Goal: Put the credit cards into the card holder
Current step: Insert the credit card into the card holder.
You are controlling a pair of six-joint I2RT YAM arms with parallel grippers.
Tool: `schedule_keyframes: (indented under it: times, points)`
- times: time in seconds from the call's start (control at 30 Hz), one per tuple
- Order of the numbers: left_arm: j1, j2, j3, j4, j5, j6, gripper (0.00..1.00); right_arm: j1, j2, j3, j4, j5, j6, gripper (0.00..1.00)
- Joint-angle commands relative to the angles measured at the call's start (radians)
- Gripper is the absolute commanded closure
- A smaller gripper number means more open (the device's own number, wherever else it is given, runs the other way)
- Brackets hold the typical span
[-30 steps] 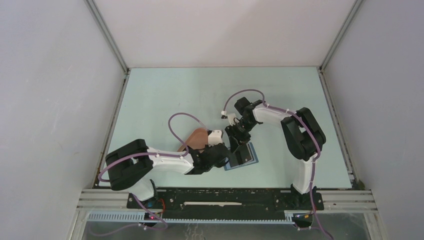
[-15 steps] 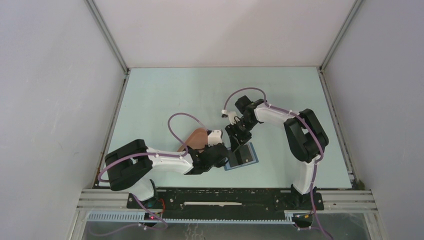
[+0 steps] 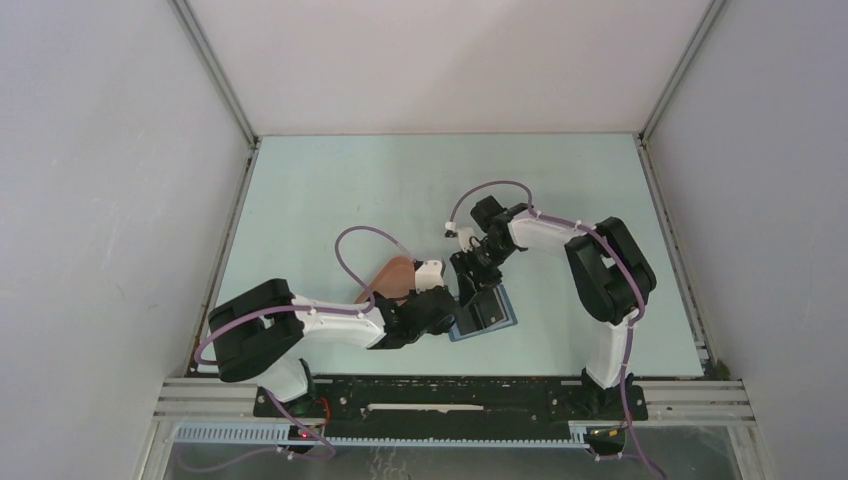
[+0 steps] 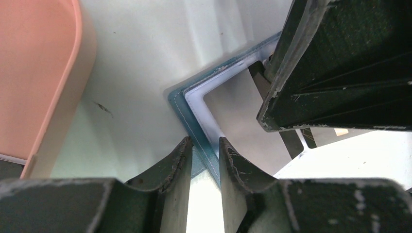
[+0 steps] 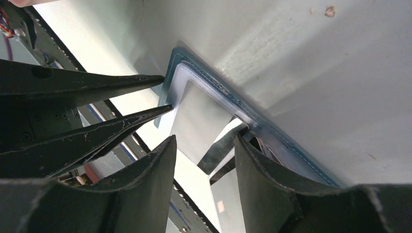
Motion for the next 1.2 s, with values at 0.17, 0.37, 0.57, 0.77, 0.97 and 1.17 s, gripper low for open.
schedule_keyframes:
  times: [0.17,0.37,0.57,0.77,0.97,1.17]
  points:
    - [0.001,-0.001,-0.039,-0.017,0.053,-0.017,0.68,-0.044,-0.084,-0.115,0.107,-0.072,0.088,0.43]
    - [0.002,-0.005,-0.039,-0.013,0.059,-0.020,0.68,-0.062,-0.038,-0.123,0.126,-0.162,0.101,0.43]
    - [0.002,-0.033,-0.049,-0.003,0.059,-0.020,0.67,-0.064,-0.034,-0.123,0.131,-0.203,0.094,0.44]
    - [0.004,-0.112,-0.066,-0.003,0.050,-0.016,0.65,-0.079,-0.077,-0.104,0.099,-0.222,0.031,0.43]
    - [0.004,-0.261,-0.111,0.004,0.041,0.005,0.57,-0.094,-0.190,-0.096,0.039,-0.224,-0.112,0.44]
    - [0.003,-0.438,-0.212,0.112,0.075,0.039,0.54,-0.096,-0.315,-0.096,0.004,-0.207,-0.220,0.44]
